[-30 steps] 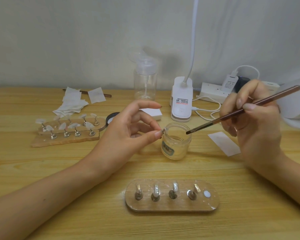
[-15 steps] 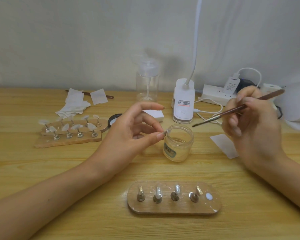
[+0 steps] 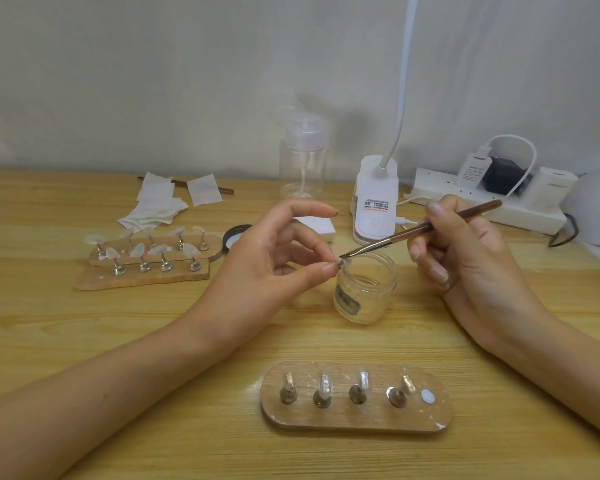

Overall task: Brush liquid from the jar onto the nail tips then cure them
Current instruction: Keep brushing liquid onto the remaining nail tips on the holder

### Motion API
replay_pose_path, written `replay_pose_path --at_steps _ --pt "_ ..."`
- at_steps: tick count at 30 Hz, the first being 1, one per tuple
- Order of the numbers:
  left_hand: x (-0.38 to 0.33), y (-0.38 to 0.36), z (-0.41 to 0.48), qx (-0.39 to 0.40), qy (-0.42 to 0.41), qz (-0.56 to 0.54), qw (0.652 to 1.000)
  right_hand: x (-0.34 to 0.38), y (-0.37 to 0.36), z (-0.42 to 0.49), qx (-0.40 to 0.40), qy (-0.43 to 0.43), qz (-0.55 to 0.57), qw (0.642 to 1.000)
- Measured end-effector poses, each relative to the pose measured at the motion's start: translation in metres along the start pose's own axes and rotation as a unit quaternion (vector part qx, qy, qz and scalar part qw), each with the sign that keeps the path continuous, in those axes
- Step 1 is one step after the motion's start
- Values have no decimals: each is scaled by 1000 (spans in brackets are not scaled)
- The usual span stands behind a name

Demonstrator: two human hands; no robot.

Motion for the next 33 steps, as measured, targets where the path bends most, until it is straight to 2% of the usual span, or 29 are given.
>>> replay_pose_path --at_steps 6,10,16,21,26,30,33 --pt "-1 -1 -1 -1 1 0 1000 0 10 -1 -50 5 -17 999" --pt "-2 -1 0 -3 3 2 1000 6 2 -3 -10 49 -10 999" --pt "-2 -1 -1 -6 5 1 1000 3 10 -2 -50 32 -28 998" --pt "-1 -1 -1 -4 7 -1 1000 7 2 -4 -3 67 -15 998" --pt "-2 0 -1 -5 9 2 1000 5 9 -4 -47 53 -39 997" --pt "-2 0 -1 -4 6 9 1000 9 4 -5 -11 91 -26 995" --pt "-1 -1 -1 -2 7 2 1000 7 5 -5 -24 73 -46 996"
Point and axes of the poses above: each hand's wrist, its own z-axis towards the middle knuckle, its own y-axis out of the back of the hand, x = y × z, the point moved 6 cm from there along z, towards the middle knuckle, and after that the axes turned 12 degrees about -z, right-handed, at the moved point
